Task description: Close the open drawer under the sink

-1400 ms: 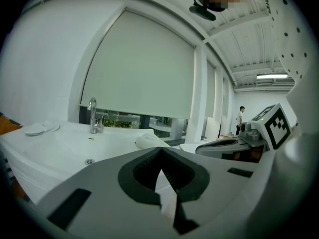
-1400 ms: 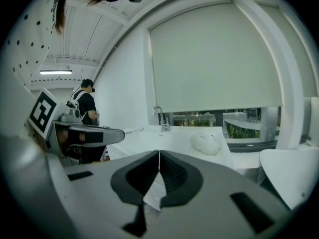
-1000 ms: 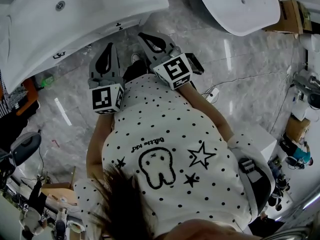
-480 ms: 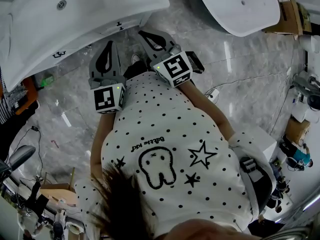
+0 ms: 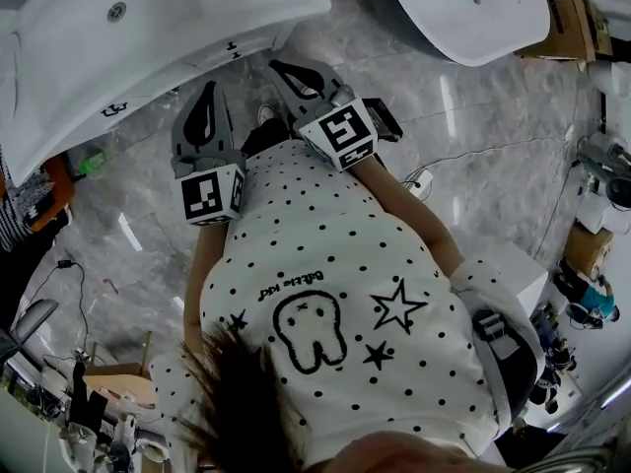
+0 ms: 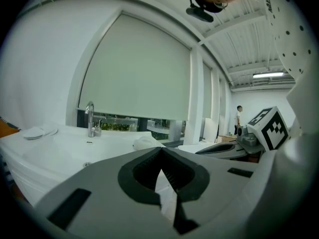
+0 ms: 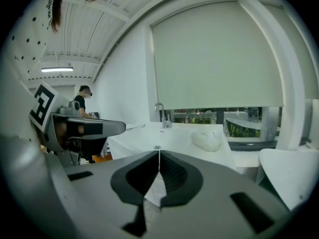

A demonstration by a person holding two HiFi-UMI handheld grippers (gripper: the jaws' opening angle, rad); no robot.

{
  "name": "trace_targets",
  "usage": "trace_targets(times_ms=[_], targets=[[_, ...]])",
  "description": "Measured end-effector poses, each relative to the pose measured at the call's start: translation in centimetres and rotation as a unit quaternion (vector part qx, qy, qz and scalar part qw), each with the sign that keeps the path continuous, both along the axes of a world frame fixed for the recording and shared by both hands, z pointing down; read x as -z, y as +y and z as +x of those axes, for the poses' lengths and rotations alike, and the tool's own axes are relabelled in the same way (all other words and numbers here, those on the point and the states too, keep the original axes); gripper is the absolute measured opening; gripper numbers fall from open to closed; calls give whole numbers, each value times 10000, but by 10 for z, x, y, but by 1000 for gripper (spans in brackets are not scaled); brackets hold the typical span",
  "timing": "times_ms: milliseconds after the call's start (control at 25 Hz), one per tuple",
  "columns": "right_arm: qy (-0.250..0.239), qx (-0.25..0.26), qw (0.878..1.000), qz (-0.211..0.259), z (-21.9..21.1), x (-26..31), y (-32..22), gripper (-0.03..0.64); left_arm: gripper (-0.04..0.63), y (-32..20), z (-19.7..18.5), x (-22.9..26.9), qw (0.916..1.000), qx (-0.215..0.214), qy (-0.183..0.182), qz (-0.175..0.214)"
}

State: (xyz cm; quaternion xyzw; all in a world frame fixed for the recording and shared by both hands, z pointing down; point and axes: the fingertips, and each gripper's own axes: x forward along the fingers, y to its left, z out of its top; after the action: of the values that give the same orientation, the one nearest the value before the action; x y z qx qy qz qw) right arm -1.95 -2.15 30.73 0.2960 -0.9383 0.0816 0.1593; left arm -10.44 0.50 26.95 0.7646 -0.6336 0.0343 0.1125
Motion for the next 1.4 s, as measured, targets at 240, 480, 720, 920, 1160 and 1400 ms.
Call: trace_targets(times_ms=[240,480,720,920,1160,1400], targets=[[-20,-5,10000,-84,2,-3,1,15,5,0,-1,-3,10000,23,70,-57],[-71,-19,9998,-183,3,-5,2,14,5,1,0,-3,10000,12,61,-77],[-42,13,9998,-190,2,-6,3,14,5,1,-1,-3,9999,29,75,-80],[-30,31,9998,-214,1,-6,3,14,5,1,-1,-4,9999,27,95,-102],[-30,39,9997,-233,1,-6,2,14,5,0,-4,-5,9998,90,141,-131],[-27,33,9996,-268,2,-7,0,14,5,-2,-4,-7,9997,105,151,-175]])
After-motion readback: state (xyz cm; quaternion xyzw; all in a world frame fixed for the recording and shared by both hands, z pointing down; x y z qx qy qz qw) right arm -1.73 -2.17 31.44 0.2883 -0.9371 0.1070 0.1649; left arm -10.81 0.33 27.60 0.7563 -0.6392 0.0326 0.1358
